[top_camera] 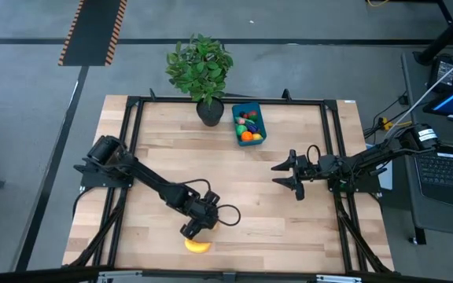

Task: Pick and placing Produce into tupperware
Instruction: Put the potato into the blue bin

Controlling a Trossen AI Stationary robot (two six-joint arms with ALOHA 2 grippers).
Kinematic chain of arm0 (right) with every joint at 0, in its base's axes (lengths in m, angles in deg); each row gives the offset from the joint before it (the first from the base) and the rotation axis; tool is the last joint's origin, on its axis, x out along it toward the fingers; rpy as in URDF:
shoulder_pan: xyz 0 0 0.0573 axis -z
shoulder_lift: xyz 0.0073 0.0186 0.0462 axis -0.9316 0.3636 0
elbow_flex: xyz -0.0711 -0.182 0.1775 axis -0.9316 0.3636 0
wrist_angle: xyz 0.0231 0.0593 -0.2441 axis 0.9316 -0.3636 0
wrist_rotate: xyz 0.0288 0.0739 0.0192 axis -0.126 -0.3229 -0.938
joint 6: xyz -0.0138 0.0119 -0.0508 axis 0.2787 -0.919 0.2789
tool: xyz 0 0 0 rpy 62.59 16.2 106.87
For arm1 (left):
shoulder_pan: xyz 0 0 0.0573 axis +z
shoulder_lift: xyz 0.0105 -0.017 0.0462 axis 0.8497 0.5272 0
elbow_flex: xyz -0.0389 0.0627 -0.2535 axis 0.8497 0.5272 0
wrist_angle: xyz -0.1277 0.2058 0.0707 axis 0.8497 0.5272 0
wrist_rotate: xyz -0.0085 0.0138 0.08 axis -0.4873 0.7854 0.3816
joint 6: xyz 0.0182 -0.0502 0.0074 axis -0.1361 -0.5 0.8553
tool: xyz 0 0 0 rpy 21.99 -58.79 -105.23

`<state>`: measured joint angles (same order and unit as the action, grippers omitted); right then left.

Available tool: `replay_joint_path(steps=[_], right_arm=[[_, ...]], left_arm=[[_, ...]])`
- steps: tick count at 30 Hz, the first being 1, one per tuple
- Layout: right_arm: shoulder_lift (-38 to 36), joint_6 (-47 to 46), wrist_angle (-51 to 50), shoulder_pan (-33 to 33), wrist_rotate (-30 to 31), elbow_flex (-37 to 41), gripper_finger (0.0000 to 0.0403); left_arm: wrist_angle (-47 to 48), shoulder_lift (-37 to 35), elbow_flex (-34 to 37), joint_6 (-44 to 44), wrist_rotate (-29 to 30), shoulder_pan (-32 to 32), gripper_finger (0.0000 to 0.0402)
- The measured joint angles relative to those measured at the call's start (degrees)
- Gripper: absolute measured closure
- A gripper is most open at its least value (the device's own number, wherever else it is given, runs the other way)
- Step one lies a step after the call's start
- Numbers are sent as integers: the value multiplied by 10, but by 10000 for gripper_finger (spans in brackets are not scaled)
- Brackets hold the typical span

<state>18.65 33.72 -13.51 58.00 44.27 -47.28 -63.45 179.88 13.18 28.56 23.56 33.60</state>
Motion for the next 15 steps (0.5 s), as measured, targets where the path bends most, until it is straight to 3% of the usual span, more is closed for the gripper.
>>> replay_joint_path(steps=[15], right_arm=[[0, -2, -4, 0, 0, 0, 176]], left_arm=[[-33, 16, 1, 28, -10, 2, 154]])
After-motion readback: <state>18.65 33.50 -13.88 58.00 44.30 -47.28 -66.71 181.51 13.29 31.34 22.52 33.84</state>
